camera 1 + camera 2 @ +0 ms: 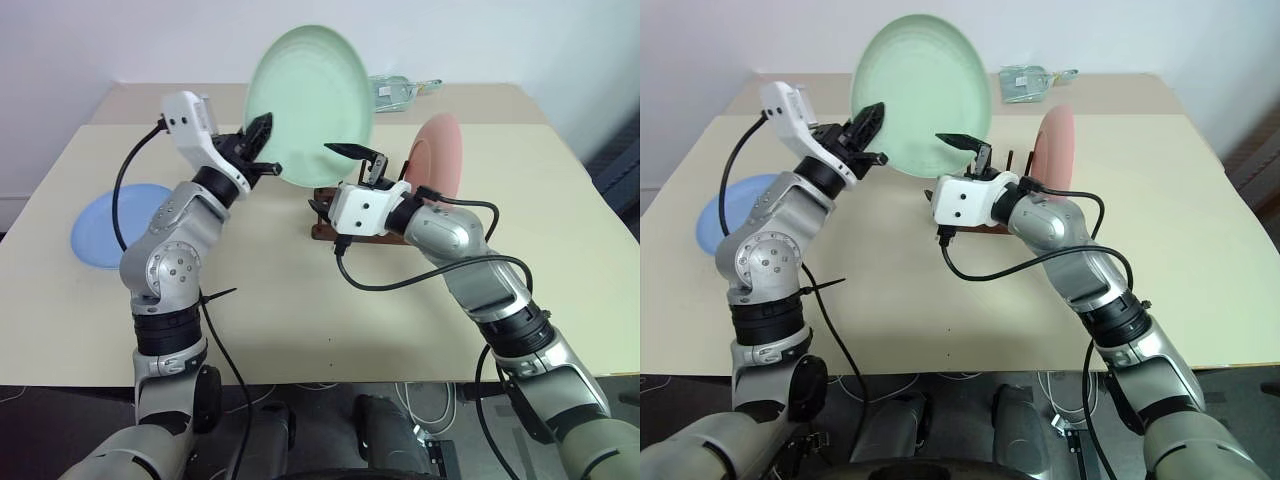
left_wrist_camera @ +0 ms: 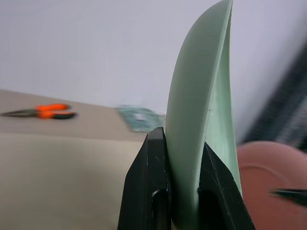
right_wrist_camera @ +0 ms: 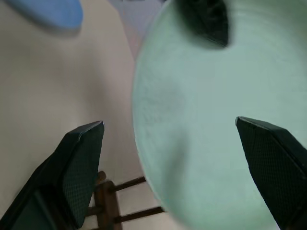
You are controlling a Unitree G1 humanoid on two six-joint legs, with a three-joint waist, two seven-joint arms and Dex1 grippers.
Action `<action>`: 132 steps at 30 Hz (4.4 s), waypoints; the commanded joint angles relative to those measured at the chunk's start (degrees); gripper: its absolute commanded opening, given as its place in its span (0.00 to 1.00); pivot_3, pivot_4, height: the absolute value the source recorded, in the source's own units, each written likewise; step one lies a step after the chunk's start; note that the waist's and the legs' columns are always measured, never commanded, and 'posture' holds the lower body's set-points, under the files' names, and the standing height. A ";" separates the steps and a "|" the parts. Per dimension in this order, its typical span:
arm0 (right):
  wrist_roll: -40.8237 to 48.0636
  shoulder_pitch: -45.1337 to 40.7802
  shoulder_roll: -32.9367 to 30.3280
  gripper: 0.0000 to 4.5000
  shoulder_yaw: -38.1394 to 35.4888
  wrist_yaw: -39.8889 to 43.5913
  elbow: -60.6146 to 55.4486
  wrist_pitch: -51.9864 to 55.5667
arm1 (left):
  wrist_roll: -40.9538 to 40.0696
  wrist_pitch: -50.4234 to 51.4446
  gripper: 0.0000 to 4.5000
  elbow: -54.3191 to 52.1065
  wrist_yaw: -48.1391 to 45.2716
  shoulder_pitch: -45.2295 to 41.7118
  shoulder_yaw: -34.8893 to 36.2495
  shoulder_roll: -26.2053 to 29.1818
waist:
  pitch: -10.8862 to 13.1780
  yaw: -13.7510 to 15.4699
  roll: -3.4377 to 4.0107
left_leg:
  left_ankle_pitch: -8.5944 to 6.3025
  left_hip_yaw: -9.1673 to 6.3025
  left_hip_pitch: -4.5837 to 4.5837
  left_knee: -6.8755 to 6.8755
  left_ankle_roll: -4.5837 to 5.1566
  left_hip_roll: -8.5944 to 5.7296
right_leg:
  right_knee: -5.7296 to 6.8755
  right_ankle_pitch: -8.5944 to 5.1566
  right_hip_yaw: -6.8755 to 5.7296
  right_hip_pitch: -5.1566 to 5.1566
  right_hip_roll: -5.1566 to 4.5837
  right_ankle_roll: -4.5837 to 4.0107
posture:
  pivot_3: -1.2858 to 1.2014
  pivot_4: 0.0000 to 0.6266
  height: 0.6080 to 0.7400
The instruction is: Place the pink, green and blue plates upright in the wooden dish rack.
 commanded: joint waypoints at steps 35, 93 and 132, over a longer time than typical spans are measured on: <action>61.08 8.04 16.54 0.00 -36.55 -10.34 -24.13 45.51 | 4.73 -9.23 0.83 -7.92 -33.19 21.52 -18.03 22.86 | 0.22 0.09 0.41 | -0.03 0.00 0.00 -0.12 0.05 0.11 | -0.01 -0.19 0.07 -0.08 0.08 -0.44 | 0.52 0.24 1.00; 19.14 5.38 5.00 1.00 -1.52 7.29 -13.18 7.79 | 0.76 4.88 0.17 17.05 29.04 6.74 36.96 4.04 | 0.07 1.24 -0.06 | 0.04 -0.16 0.03 -0.07 -0.09 0.04 | 0.06 -0.08 -0.10 -0.02 0.07 -0.14 | 0.52 0.24 1.00; 8.00 -1.82 17.34 0.00 -5.00 -3.33 -1.04 -2.46 | 5.92 -16.97 0.66 3.05 11.49 -2.02 15.84 13.70 | 0.17 -0.34 -0.12 | 0.16 -0.07 0.03 -0.21 -0.30 0.11 | 0.04 -0.06 0.06 -0.15 0.20 -0.20 | 0.52 0.24 1.00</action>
